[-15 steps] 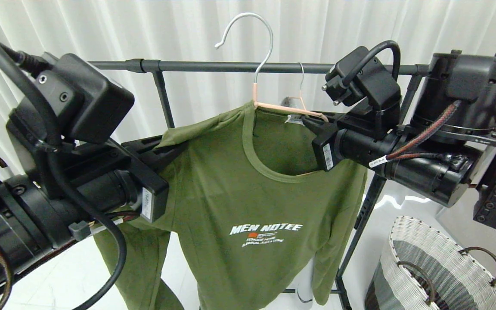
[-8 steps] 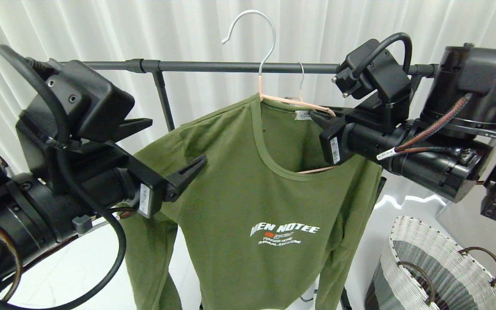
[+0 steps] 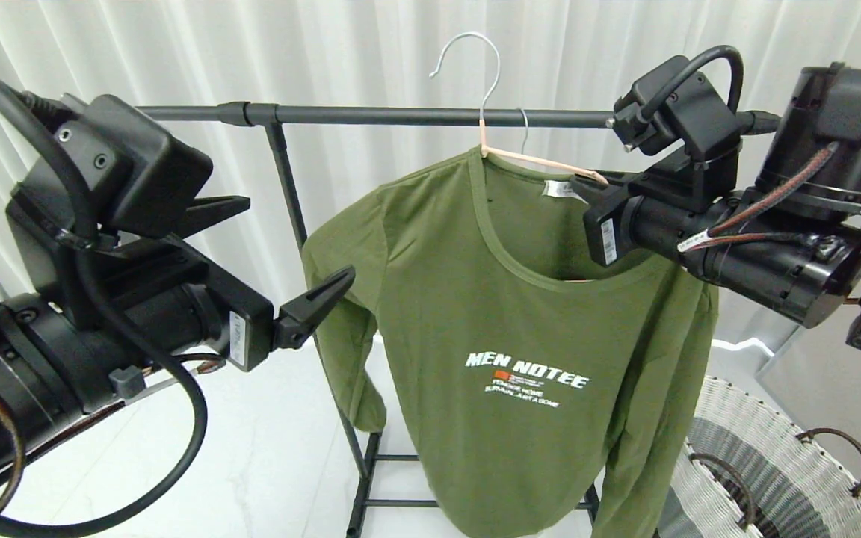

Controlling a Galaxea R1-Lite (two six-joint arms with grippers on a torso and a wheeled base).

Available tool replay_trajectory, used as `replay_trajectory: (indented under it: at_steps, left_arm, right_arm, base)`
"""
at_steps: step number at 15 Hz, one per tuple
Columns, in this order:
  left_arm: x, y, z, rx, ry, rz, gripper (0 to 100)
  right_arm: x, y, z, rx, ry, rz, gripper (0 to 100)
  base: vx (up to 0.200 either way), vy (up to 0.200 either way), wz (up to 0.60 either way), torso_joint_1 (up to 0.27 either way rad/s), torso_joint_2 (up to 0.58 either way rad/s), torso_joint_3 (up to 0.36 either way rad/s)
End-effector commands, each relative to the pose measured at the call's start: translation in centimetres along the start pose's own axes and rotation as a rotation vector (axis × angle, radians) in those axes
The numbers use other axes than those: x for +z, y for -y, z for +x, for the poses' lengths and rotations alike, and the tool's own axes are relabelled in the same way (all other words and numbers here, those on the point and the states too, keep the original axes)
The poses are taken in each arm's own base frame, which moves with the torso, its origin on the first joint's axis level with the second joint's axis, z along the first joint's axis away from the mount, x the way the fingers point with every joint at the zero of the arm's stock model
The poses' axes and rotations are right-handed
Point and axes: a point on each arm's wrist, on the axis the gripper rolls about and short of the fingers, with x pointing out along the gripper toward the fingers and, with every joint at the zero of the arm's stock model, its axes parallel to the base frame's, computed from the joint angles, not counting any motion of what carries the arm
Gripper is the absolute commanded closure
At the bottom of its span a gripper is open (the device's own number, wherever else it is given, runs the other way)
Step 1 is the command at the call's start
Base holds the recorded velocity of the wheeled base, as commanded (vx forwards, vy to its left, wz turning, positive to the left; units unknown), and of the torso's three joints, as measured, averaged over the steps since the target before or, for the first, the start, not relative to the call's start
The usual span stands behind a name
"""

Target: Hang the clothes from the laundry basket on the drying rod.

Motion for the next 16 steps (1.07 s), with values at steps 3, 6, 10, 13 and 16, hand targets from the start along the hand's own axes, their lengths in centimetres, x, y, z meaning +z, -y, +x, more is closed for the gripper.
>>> replay_trajectory:
  at_steps: [3,6,10,13,16]
  left_arm:
    - [-1.7,-1.6,0.3,0.084,-0.075,0.008,0]
    - [-3.5,-2.9,1.1,0.15,-0.159,0.001,0]
    - [-6.5,-3.2,2.3,0.061,-0.232,-0.049,0]
    - [-7.8,-3.9,2.7,0.084,-0.281,-0.062,0]
    - [-8.5,-3.3,2.1,0.036,-0.288,-0.073,0]
  right_arm:
    - [0.8,0.6,-1.0,-0.011,0.027,-0.042,100]
    - [1.6,1.1,-1.8,-0.017,0.056,-0.072,100]
    - [2.1,-0.2,-3.8,0.046,0.082,-0.077,100]
    - [2.3,-0.9,-5.2,0.085,0.096,-0.075,100]
    - [2.6,-1.0,-5.8,0.095,0.111,-0.069,100]
  base:
    - [0.0,0.0,0.0,0.0,0.0,0.0]
    - [0.0,0.0,0.0,0.0,0.0,0.0]
    - [0.0,0.0,0.0,0.0,0.0,0.0]
    - [0.0,0.0,0.0,0.0,0.0,0.0]
    - [0.0,0.0,0.0,0.0,0.0,0.0]
